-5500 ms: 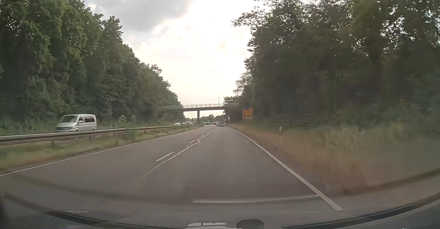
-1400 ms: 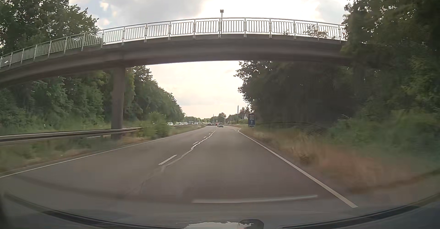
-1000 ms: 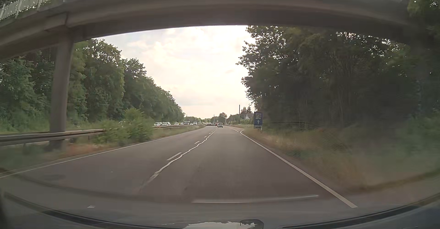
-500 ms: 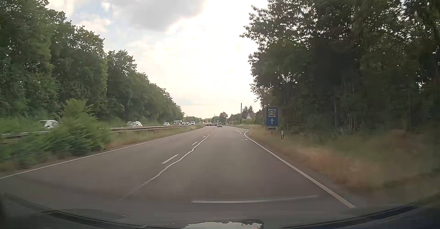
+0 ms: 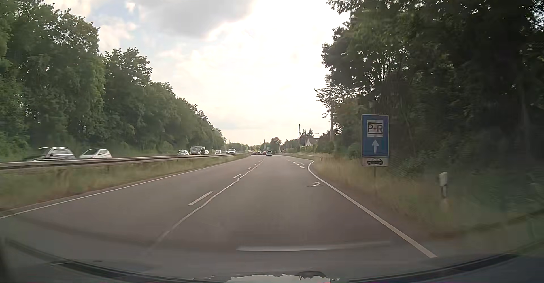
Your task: Follow the waypoints while adhering to traffic rules and regulations
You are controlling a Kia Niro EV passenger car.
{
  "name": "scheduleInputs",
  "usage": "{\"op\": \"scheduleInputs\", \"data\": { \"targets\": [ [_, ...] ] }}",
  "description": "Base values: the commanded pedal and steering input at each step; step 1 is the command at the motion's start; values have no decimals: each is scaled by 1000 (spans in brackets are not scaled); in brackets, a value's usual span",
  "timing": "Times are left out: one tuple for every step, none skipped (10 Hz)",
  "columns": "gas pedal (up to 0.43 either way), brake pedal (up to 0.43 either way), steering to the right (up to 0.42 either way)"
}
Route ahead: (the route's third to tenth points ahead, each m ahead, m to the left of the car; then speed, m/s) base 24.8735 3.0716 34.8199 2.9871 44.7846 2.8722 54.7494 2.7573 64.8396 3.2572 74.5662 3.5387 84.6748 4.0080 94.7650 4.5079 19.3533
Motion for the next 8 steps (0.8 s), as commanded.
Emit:
{"op": "scheduleInputs", "data": {
  "targets": [
    [79,0,7],
    [79,0,7],
    [79,0,7],
    [79,0,7],
    [79,0,7],
    [79,0,7],
    [79,0,7],
    [79,0,7]
  ]
}}
